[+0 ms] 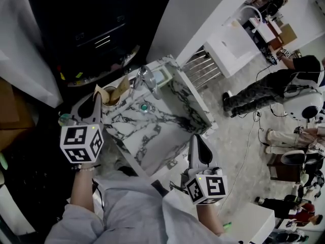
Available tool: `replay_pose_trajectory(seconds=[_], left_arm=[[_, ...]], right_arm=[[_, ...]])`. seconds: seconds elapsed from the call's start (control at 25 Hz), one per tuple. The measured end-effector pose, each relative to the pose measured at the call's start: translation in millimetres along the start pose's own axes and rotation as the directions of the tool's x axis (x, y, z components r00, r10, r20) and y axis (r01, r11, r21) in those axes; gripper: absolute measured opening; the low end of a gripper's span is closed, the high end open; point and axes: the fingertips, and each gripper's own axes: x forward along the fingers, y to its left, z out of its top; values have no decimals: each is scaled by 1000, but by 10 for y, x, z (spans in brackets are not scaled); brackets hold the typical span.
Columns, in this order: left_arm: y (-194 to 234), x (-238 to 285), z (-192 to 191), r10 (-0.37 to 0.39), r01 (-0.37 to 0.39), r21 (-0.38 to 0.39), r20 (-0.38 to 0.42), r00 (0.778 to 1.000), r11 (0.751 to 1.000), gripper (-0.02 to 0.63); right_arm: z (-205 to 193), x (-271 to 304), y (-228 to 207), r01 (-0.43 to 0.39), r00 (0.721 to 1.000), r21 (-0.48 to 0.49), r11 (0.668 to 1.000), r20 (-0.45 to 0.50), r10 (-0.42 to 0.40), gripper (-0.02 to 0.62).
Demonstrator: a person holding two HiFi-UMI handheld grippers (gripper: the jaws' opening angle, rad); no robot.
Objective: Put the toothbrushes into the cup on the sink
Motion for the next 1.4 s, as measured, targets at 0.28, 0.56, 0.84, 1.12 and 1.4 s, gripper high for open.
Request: replay_pose_trajectory(seconds=[0.28, 0.56, 0.84, 1.12, 1.4], left_arm=[[19, 92, -173, -8, 9, 11, -39, 999, 1000, 9], [-14, 139, -305, -19, 20, 12, -63, 998, 1000, 9], [-22, 173, -294, -19, 20, 13, -78, 997, 1000, 9], [-54, 113, -196, -13, 15, 25, -65, 998, 1000, 11], [-144, -73, -2, -15, 17, 64, -33, 999, 998, 38]], right_arm=[[-29, -30, 22, 4, 1000, 4, 1000, -8, -4, -2], [-40, -41, 41, 3, 1000, 3, 1000, -9, -3, -2], [-44, -39, 60, 0, 1000, 2, 1000, -7, 0, -2], [5, -40, 100, -21, 1000, -6, 1000, 3, 21, -2], [98, -8, 176, -56, 998, -8, 998, 33, 56, -2]])
